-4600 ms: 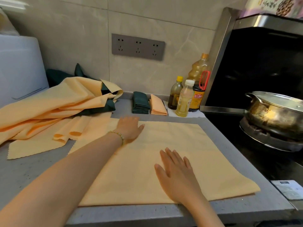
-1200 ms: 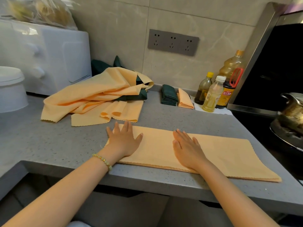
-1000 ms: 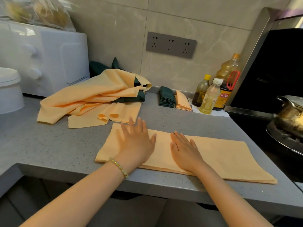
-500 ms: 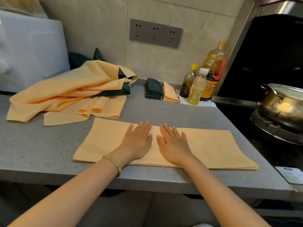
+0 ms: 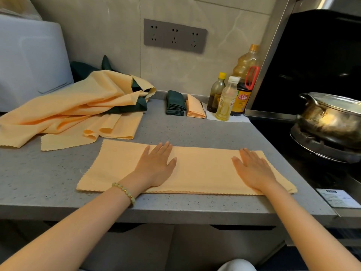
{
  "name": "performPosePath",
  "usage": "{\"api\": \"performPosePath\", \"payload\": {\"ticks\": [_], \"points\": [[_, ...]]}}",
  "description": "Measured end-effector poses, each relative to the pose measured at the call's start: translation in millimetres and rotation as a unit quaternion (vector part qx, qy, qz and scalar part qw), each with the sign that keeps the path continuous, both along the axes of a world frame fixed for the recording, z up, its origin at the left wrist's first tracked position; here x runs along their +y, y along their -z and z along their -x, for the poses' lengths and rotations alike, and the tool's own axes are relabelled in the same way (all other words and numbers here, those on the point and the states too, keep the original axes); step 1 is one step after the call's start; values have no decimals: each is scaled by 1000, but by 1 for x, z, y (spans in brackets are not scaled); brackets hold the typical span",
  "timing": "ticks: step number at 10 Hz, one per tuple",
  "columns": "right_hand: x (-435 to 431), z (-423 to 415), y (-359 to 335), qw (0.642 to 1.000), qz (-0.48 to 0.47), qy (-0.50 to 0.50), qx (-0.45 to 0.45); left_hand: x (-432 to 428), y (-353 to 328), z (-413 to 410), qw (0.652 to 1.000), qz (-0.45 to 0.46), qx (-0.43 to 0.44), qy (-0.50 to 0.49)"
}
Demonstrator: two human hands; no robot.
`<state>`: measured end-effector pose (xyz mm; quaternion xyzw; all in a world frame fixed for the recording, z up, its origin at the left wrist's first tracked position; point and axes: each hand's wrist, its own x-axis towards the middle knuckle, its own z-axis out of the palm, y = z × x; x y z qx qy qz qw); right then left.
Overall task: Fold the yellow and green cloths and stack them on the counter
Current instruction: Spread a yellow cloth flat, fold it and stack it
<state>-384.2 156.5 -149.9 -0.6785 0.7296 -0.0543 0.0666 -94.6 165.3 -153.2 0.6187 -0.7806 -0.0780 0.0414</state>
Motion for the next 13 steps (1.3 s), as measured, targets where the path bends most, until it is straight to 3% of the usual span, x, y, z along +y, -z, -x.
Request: {"api": "performPosePath", "payload": {"ticks": [3,4,5,6,7,10,12,13], "points": [[-4,27,-5,999,-5,45,3,-1,1,0,1000,4,-1,-3],[17,-5,-14,997,56,1,-59,-1,3,0,1000,9,8,-6],[55,-66,-23,972,70,-148,-170,-3,3,1,999,13,15,-29],[89,-114,-16,955,50,-259,-137,-5,2,3,997,11,12,-75],[100,-130,-7,947,64,-302,-90,-8,-3,3,995,-12,0,-99],[83,-72,2,959,96,-259,-66,6,-31,-37,995,-27,-82,53],[90,-52,-3,954,66,-290,-46,16,-25,-71,989,28,-9,146],[100,-59,-2,940,78,-330,-18,17,-19,-79,981,67,70,167]]}}
